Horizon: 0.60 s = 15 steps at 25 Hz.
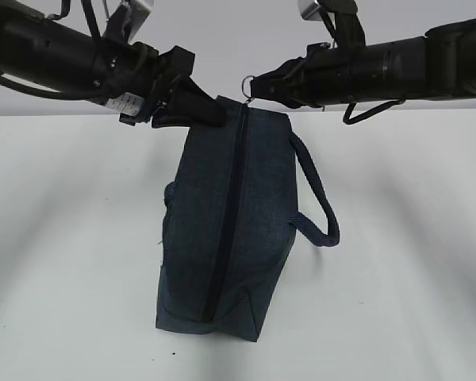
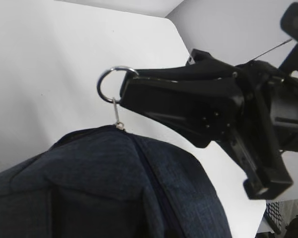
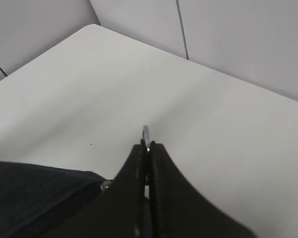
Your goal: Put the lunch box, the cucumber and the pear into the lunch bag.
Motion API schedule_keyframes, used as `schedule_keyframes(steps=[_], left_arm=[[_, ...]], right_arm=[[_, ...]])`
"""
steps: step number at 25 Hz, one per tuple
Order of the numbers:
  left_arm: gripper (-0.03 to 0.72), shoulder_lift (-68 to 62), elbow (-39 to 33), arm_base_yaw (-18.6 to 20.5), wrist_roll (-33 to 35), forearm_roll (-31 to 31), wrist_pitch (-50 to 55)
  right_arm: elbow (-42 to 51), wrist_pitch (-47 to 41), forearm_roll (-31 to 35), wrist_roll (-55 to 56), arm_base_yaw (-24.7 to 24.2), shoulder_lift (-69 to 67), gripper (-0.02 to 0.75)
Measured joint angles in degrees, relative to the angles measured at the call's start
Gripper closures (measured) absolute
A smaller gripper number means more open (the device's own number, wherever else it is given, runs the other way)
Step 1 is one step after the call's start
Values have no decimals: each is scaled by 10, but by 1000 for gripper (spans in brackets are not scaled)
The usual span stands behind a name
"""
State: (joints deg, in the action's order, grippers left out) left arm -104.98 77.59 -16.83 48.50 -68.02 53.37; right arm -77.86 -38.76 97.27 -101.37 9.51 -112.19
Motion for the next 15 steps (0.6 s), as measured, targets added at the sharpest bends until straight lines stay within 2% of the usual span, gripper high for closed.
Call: schedule_keyframes(steps=[9,15], left_arm=[[680,19,1,0,0,10,10],[680,19,26,0,0,22,29]], right_arm=[[-14,9,2,-13,0,-23,732],[-16,12,8,-13,-10,-45,732]])
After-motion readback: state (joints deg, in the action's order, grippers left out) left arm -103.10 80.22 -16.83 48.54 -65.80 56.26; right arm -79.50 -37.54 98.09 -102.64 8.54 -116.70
